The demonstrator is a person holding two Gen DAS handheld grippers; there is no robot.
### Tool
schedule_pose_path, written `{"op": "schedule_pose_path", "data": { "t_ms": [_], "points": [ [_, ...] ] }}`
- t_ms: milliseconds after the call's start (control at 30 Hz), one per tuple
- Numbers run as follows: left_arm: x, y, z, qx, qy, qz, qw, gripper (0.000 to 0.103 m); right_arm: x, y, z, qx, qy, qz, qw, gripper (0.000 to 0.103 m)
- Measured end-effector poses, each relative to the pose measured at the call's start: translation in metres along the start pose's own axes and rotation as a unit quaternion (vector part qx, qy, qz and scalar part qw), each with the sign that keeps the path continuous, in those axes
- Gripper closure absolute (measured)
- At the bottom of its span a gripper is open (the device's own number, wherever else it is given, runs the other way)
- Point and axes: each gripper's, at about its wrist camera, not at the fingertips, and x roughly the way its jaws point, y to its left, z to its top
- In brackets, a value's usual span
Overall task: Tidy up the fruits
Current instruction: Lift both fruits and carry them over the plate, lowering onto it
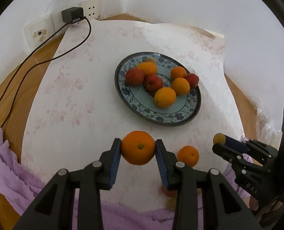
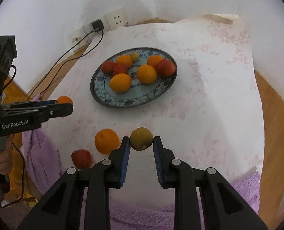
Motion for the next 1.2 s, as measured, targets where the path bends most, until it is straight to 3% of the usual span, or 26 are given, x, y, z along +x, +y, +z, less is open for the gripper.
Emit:
{"op": "schedule_pose_path", "data": {
  "t_ms": [467,1200],
  "points": [
    [0.013,-0.002,0.030,0.012,-0.003,-0.010,0.9999,0.066,0.009,-0.003,0.033,0.002,-0.017,0.004,1.000,0.077],
    [0.047,-0.001,0.053,0.021,0.007,-0.016,0.9996,0.066,0.051,0.007,0.056,-0.014,0.001,0.012,1.000,0.077]
  ]
}}
